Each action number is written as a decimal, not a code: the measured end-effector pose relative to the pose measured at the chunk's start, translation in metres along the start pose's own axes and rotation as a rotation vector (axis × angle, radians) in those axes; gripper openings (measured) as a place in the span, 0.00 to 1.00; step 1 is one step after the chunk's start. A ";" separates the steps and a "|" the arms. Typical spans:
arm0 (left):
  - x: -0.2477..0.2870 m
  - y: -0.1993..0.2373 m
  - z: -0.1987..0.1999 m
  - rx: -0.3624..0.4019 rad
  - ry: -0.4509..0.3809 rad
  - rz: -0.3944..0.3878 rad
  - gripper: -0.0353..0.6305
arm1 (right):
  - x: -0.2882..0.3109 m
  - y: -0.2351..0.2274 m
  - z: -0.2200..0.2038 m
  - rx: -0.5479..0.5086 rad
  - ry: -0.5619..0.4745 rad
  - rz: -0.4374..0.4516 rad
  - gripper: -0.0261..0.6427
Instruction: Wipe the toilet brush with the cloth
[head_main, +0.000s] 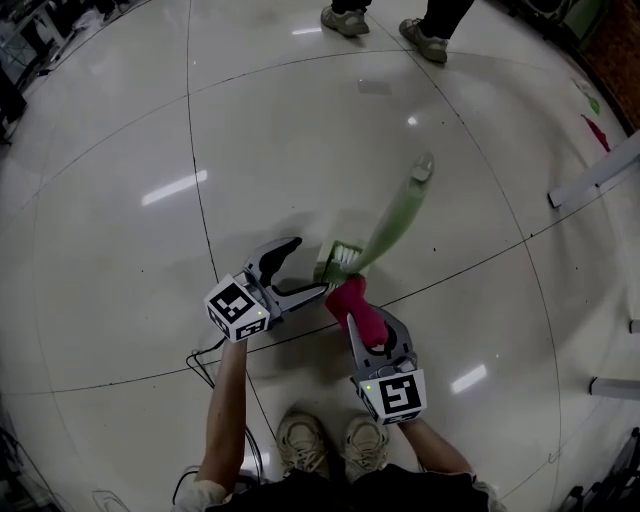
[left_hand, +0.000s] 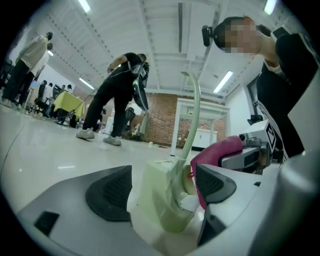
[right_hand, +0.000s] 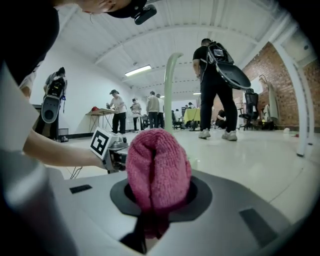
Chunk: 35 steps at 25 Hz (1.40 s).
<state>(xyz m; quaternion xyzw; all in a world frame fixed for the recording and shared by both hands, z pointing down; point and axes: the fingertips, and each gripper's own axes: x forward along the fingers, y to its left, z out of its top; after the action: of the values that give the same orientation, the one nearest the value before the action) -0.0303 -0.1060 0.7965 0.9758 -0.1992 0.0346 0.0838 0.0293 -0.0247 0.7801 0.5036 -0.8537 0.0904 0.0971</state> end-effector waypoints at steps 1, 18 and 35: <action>0.004 -0.001 -0.002 0.007 0.010 0.009 0.66 | -0.005 -0.007 -0.001 0.007 0.004 -0.027 0.14; 0.019 0.003 -0.008 0.036 0.002 0.390 0.20 | -0.023 -0.049 -0.003 0.026 0.003 -0.134 0.14; -0.022 0.002 -0.013 0.040 -0.014 0.824 0.17 | -0.020 -0.054 -0.008 0.040 0.005 -0.137 0.14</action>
<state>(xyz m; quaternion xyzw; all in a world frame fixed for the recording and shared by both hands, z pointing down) -0.0516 -0.0972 0.8070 0.8161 -0.5730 0.0625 0.0424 0.0869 -0.0314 0.7857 0.5624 -0.8150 0.1019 0.0953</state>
